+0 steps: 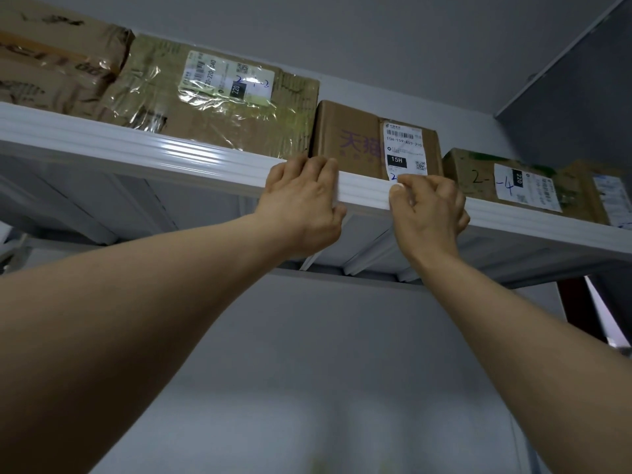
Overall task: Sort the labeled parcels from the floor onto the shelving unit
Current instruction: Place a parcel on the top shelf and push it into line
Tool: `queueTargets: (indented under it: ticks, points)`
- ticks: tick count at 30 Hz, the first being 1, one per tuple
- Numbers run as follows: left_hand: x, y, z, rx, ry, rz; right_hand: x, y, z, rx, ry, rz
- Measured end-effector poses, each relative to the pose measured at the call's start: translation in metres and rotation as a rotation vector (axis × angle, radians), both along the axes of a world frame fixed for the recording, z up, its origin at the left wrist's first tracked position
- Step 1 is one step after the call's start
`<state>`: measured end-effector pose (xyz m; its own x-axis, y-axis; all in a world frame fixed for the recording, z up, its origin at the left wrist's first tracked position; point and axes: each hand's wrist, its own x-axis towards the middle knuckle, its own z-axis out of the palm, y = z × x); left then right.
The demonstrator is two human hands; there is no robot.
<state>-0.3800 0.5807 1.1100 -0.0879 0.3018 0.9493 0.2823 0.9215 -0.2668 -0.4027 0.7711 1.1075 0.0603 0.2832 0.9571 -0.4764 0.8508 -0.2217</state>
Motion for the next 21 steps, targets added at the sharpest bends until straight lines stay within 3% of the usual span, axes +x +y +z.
queueTargets:
  ticks: [6, 10, 14, 21]
  points:
    - [0.01, -0.02, -0.021, -0.138, -0.06, 0.042, 0.015, -0.051, -0.009, 0.11, 0.019, 0.013]
    - [0.026, -0.051, -0.04, -0.179, 0.116, 0.018, 0.026, -0.097, -0.028, 0.15, 0.064, 0.043]
    - [0.049, -0.095, -0.055, -0.102, 0.211, 0.017, 0.038, -0.144, -0.058, 0.188, 0.062, 0.134]
    - [0.08, -0.203, -0.128, -0.048, 0.007, 0.129, 0.07, -0.241, -0.137, 0.271, -0.15, 0.284]
